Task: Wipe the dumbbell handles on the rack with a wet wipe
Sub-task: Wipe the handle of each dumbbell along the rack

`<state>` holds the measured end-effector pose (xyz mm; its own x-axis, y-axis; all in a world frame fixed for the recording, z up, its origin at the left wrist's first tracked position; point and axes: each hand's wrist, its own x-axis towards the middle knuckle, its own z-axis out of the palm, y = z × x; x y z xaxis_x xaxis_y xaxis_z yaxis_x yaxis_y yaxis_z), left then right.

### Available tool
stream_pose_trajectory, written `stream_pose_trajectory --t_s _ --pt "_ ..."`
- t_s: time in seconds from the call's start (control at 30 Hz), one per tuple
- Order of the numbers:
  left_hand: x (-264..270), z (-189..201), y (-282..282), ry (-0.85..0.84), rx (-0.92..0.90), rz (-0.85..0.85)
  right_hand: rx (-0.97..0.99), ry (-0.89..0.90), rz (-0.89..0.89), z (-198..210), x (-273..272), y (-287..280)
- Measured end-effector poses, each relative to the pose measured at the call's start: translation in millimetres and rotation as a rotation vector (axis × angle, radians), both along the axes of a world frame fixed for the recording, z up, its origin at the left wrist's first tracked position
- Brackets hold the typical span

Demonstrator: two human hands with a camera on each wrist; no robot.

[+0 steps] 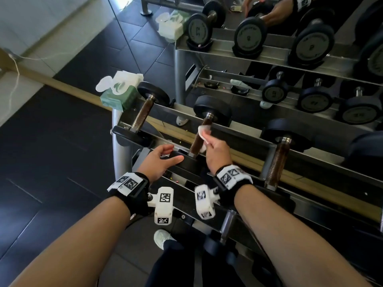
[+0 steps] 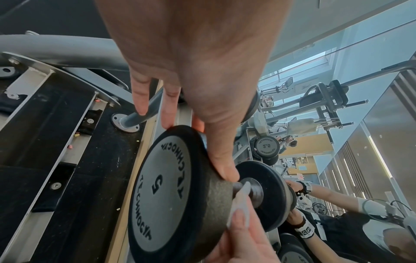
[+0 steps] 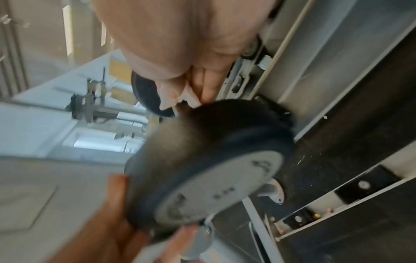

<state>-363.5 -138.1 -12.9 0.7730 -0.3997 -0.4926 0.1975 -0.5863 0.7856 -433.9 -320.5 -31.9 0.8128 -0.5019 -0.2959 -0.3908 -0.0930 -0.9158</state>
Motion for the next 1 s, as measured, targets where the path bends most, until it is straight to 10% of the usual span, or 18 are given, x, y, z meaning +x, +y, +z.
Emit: stream_pose_trajectory --t_s 0.17,0.33,0.9,1.0 --pt "-3 2 0 -0.017 0.009 0.012 -0.049 0.062 0.192 -3 -29 9" --pt "-5 2 0 -0.021 0.008 -0.002 -0.078 -0.037 -0.119 15 -5 -23" --pt "-3 4 5 0.036 -0.035 0.007 0.285 -0.007 0.023 -11 -23 5" --pt "-3 3 4 0.022 -0.005 -0.007 0.390 -0.020 -0.181 -11 -24 -10"
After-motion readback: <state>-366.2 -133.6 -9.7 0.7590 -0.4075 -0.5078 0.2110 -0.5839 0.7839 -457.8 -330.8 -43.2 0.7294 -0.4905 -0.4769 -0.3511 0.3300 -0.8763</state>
